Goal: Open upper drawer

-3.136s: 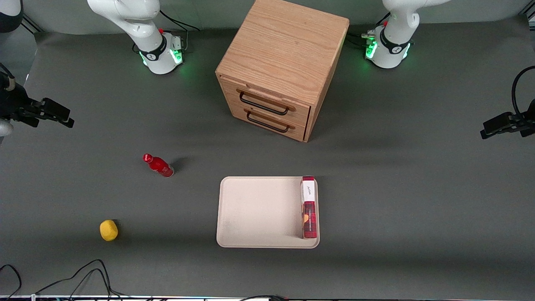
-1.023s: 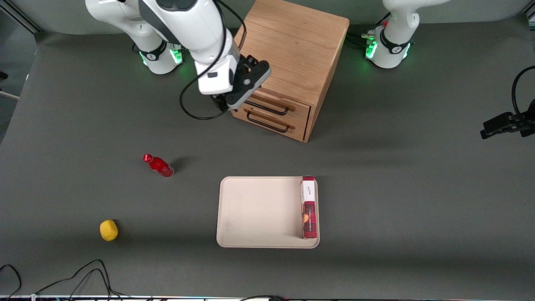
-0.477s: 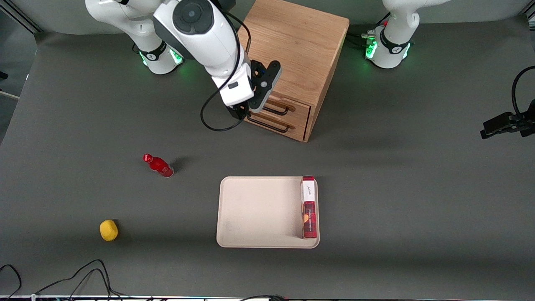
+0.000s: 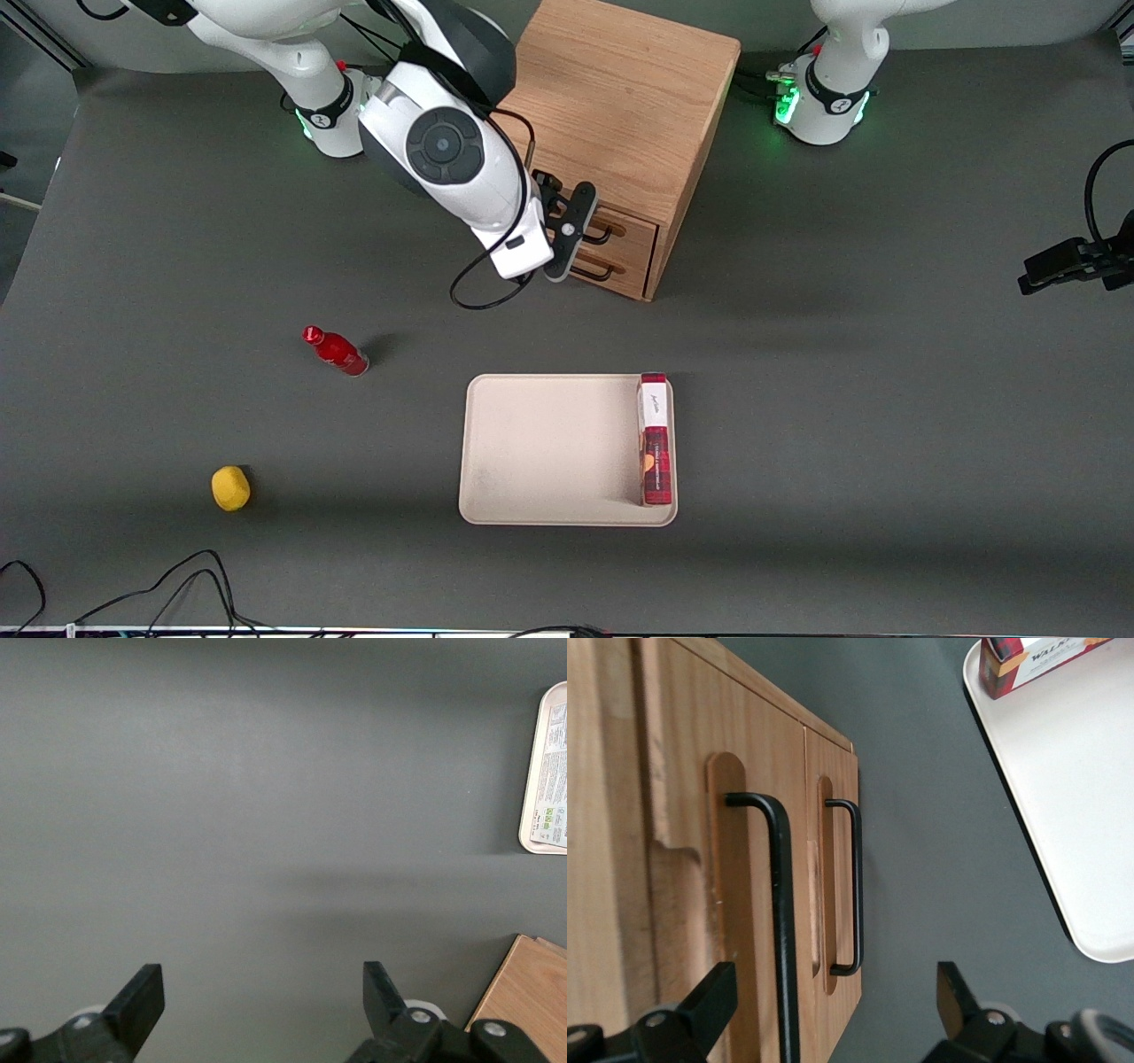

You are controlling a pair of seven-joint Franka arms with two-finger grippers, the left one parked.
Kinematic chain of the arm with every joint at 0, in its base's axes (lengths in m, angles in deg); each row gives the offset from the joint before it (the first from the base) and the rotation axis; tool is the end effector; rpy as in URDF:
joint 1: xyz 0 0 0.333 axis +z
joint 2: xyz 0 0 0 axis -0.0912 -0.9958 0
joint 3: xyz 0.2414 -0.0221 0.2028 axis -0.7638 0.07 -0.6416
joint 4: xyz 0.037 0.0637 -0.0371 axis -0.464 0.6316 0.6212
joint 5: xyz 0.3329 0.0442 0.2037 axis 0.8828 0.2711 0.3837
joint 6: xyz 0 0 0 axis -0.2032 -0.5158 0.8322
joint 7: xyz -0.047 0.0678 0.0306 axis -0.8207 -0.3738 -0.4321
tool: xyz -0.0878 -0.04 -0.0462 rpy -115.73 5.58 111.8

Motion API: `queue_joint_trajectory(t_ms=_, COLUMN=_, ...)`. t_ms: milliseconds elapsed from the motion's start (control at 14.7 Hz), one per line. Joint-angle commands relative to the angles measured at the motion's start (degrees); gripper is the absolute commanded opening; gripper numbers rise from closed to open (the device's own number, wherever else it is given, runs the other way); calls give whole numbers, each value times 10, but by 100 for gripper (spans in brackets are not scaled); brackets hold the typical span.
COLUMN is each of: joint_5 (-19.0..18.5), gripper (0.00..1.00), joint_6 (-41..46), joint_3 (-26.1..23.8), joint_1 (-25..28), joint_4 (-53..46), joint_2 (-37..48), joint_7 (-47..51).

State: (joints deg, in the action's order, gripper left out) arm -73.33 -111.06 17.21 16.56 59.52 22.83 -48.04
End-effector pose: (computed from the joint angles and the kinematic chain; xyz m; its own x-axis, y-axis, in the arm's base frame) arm 0.4937 0.4512 0.4396 0.4304 0.9022 0.0286 0.8693 -0.4057 -0.2824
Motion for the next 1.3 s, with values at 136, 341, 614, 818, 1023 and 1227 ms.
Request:
queue_joint_trajectory(t_ms=136, joint_5=-7, gripper=100, joint_6=-45, joint_3=-8, joint_1=-10, joint_4=40, joint_2=6, joint_7=-23)
queue_joint_trajectory(t_ms=341, joint_5=-8, gripper=100, joint_6=-63, joint_3=-8, joint_1=-10, joint_4=50, joint_2=5, joint_7=-23)
queue_joint_trajectory(t_ms=614, joint_5=-23, gripper=100, joint_6=-81, joint_3=-8, joint_1=-10, joint_4=59, joint_2=0, joint_7=-27)
queue_joint_trajectory(t_ms=818, joint_5=-29, gripper=100, joint_6=-86, joint_3=-7, joint_1=-11, joint_4=60, joint_2=-3, joint_7=-39)
queue_joint_trajectory(t_ms=1023, joint_5=-29, gripper=100, joint_6=-98, joint_3=-1, joint_1=-17, joint_4=58, joint_2=-4, joint_7=-51)
queue_joint_trajectory(t_ms=1227, joint_5=-28, gripper=100, joint_6=-103, joint_3=2, joint_1=-26, joint_4=55, joint_2=-8, joint_7=-60)
